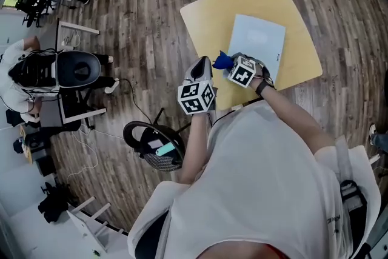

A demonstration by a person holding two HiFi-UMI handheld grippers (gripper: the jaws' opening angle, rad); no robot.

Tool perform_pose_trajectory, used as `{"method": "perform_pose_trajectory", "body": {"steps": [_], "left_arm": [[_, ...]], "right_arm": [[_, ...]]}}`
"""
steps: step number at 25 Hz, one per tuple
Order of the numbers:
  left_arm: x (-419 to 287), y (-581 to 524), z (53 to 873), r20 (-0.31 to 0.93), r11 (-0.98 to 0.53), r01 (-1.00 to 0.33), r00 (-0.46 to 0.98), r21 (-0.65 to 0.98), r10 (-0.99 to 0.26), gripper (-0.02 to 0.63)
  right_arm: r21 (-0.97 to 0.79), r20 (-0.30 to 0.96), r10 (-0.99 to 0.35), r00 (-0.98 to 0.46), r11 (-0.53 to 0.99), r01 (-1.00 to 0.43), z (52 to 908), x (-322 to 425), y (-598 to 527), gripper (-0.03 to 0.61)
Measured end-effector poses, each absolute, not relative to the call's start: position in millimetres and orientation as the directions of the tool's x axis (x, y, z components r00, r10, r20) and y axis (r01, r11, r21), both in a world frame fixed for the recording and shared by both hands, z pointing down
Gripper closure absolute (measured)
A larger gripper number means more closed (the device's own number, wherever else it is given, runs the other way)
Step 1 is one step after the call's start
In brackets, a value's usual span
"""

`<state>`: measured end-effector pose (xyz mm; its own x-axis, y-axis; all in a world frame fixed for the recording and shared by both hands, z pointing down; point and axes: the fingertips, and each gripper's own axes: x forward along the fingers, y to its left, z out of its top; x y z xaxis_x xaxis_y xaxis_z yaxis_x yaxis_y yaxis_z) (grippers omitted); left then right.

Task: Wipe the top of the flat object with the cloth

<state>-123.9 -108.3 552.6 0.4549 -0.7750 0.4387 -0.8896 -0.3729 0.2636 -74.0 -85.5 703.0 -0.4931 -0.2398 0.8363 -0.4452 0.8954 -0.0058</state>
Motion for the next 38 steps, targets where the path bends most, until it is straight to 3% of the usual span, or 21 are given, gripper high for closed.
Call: {"method": "perform_pose_trajectory", "body": {"steps": [4,9,21,25,32,38], "left_arm": [[-143.5,-97.3,556.5,0.449,-0.329,-0.906,0.419,0.266,-0.789,0.608],[-152.0,-101.0,566.5,0.446,-0.318,-0.903,0.42,0.289,-0.79,0.607],[-65.4,-114.6,581.9,0.428,-0.511,-0.793,0.609,0.331,-0.667,0.607],[-41.9,-116.7,578.6,0.426,-0.558,-0.763,0.645,0.326,-0.634,0.607],[-47.3,-114.8,573.1,0.429,-0.54,-0.782,0.623,0.312,-0.654,0.607],[-114.1,-117.6,576.2,0.448,-0.404,-0.864,0.502,0.301,-0.74,0.607]], "right_arm": [[-0.007,0.867,-0.18,-0.464,0.928,-0.372,731.1,-96.6,-81.3,0.471],[-0.022,0.85,-0.204,-0.486,0.907,-0.42,738.1,-81.9,-67.1,0.469],[-0.057,0.886,-0.321,-0.334,0.64,-0.766,745.9,75.5,0.4,0.469],[-0.069,0.896,-0.328,-0.301,0.566,-0.821,745.7,103.0,8.0,0.469],[-0.057,0.903,-0.299,-0.307,0.626,-0.778,736.0,89.1,-1.8,0.469],[-0.081,0.844,-0.243,-0.477,0.823,-0.563,717.4,-21.5,-36.4,0.469]]}}
